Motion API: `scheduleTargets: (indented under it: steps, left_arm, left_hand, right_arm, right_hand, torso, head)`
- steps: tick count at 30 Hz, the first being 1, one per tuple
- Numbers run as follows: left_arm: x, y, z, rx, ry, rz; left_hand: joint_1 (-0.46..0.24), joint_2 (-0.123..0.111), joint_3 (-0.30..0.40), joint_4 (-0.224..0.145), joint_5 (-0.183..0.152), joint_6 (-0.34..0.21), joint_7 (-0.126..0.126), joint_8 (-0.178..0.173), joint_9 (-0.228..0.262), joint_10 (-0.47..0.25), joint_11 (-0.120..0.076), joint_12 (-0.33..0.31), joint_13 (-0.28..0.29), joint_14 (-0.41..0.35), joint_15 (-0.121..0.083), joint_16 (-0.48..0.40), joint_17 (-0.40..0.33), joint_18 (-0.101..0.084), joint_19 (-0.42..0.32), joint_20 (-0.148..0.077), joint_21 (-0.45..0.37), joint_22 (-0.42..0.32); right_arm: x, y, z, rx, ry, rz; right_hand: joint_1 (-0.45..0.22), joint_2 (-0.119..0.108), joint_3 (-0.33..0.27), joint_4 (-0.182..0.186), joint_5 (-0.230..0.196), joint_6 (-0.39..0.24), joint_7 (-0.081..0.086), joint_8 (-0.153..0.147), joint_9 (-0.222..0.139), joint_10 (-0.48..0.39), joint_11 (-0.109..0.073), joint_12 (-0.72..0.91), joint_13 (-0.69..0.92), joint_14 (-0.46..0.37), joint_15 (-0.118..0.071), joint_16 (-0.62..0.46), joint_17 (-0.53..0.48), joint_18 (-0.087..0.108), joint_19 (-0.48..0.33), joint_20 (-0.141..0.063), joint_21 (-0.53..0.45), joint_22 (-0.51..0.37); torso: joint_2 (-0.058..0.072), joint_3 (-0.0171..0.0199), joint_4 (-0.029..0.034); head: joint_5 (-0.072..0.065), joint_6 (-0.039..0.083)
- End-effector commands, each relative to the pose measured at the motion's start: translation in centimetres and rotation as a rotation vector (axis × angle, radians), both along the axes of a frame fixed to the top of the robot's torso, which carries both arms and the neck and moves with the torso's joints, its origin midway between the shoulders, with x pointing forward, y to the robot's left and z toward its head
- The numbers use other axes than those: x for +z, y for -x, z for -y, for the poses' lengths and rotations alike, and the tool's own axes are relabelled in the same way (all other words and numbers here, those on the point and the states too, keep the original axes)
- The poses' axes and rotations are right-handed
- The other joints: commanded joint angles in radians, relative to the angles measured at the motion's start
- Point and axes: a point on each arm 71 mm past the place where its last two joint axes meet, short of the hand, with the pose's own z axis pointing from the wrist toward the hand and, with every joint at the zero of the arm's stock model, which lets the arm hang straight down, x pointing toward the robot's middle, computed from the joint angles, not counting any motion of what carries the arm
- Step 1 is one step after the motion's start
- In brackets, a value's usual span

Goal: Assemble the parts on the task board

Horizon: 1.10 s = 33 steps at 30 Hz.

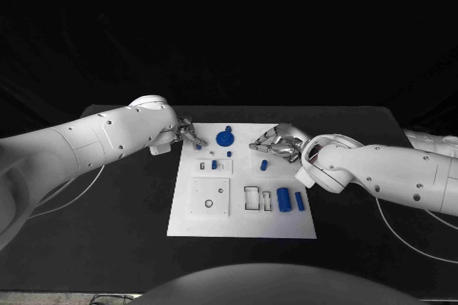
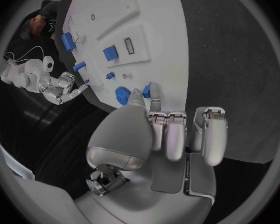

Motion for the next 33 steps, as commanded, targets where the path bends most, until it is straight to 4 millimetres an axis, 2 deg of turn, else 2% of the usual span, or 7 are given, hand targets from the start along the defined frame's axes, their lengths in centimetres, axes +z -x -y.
scheduleTargets:
  steps: [1,12,18,33]
  left_arm:
    - [0.02,0.02,0.34,-0.019,0.008,0.001]
    - [0.06,0.0,0.39,-0.017,0.021,0.008]
    - [0.08,-0.03,0.18,-0.012,0.023,0.012]
    - [0.28,0.09,-0.39,-0.003,0.046,0.044]
  left_hand:
    - [0.015,0.016,0.008,-0.001,0.025,0.007,0.0,-0.006,-0.002,0.128,-0.035,-0.006,0.034,0.107,-0.008,0.003,0.263,-0.008,0.107,0.008,0.002,0.263]
    - [0.029,0.024,0.021,-0.002,0.049,0.015,-0.004,-0.009,-0.003,0.128,-0.038,-0.006,0.034,0.107,-0.009,0.003,0.263,-0.008,0.107,0.011,0.002,0.263]
    - [0.075,0.027,0.057,-0.002,0.06,0.024,-0.007,-0.016,-0.006,0.128,-0.042,-0.006,0.034,0.107,-0.013,0.003,0.263,-0.008,0.107,0.015,0.002,0.263]
    - [0.098,0.02,0.079,-0.003,0.064,0.028,-0.008,-0.021,-0.007,0.128,-0.042,-0.006,0.034,0.107,-0.014,0.003,0.263,-0.008,0.107,0.018,0.002,0.263]
  right_arm:
    - [-0.08,0.09,-0.13,0.015,0.008,-0.007]
    - [-0.09,0.08,-0.08,0.014,0.009,-0.008]
    - [-0.1,0.08,-0.02,0.013,0.011,-0.008]
    - [-0.16,-0.02,0.08,0.011,0.014,-0.009]
  right_hand:
    - [-0.003,0.0,0.002,0.001,0.002,-0.002,0.019,0.003,0.001,0.107,0.007,0.004,0.263,0.104,0.007,0.004,0.263,-0.014,0.103,0.005,0.004,0.263]
    - [-0.003,0.0,0.002,0.001,0.003,-0.002,0.019,0.003,0.001,0.107,0.007,0.004,0.263,0.104,0.007,0.004,0.263,-0.014,0.103,0.005,0.004,0.263]
    - [-0.003,0.0,0.002,0.001,0.003,-0.002,0.019,0.003,0.001,0.107,0.007,0.004,0.263,0.104,0.007,0.004,0.263,-0.014,0.103,0.005,0.004,0.263]
    - [-0.003,0.0,0.002,0.001,0.003,-0.002,0.019,0.003,0.001,0.107,0.007,0.004,0.263,0.104,0.007,0.004,0.263,-0.014,0.103,0.005,0.004,0.263]
  torso:
    - [0.0,0.0003,0.0003]
    - [0.0,0.0009,0.0003]
    - [0.0,0.0006,0.0002]
    - [-0.001,0.0009,0.0011]
  head:
    - [0.0,-0.001]
    - [0.0,-0.001]
    - [-0.001,-0.001]
    - [-0.001,0.0]
